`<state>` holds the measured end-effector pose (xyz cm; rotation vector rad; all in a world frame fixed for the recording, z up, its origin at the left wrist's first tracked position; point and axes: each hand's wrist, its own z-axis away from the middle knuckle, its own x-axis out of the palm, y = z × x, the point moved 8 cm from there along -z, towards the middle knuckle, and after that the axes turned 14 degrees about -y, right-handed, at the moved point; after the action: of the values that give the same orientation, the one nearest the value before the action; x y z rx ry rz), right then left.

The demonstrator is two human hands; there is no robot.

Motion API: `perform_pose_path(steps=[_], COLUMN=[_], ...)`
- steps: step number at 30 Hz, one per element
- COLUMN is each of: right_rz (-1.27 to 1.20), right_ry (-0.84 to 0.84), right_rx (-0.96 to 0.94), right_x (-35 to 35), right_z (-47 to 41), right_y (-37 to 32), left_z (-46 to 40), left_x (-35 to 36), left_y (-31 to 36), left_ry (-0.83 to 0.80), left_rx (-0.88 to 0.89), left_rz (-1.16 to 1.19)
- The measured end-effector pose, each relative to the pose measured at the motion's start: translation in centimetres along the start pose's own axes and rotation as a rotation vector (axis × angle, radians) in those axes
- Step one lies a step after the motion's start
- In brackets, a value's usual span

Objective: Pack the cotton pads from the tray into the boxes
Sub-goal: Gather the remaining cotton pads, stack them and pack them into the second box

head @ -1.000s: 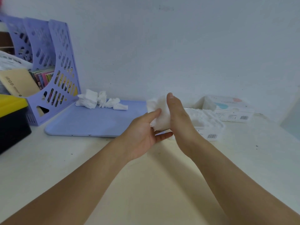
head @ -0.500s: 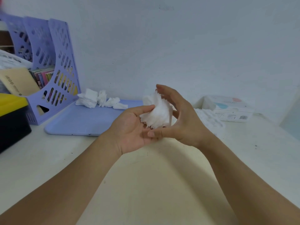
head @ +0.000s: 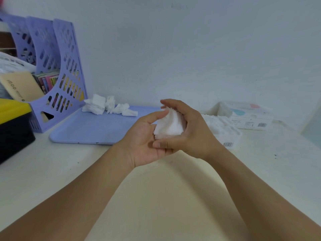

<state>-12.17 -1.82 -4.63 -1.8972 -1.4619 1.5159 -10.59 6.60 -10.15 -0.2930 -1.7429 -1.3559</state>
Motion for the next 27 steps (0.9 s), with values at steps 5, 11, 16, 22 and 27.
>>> perform_pose_path(steps=[5, 11, 16, 22, 27], right_rz=[-0.234, -0.057, 0.108, 0.131, 0.16], right_ry=[0.001, 0.22, 0.299, 0.317, 0.352], right_rx=[0.018, 0.087, -0.076, -0.088, -0.1], right_x=[0.2, -2.0, -1.9, -1.8, -2.3], right_z=[-0.2, 0.0, 0.3, 0.5, 0.7], right_y=[0.3, 1.9, 0.5, 0.5, 0.4], left_z=[-0.3, -0.6, -0.9, -0.9, -0.8], left_x=[-0.6, -1.1, -0.9, -1.2, -0.3], left_y=[0.4, 1.6, 0.7, 0.0, 0.3], left_ry=[0.058, 0.211, 0.092, 0.073, 0.038], left_rx=[0.035, 0.181, 0.15, 0.071, 0.104], left_rz=[-0.102, -0.471, -0.169, -0.085, -0.137])
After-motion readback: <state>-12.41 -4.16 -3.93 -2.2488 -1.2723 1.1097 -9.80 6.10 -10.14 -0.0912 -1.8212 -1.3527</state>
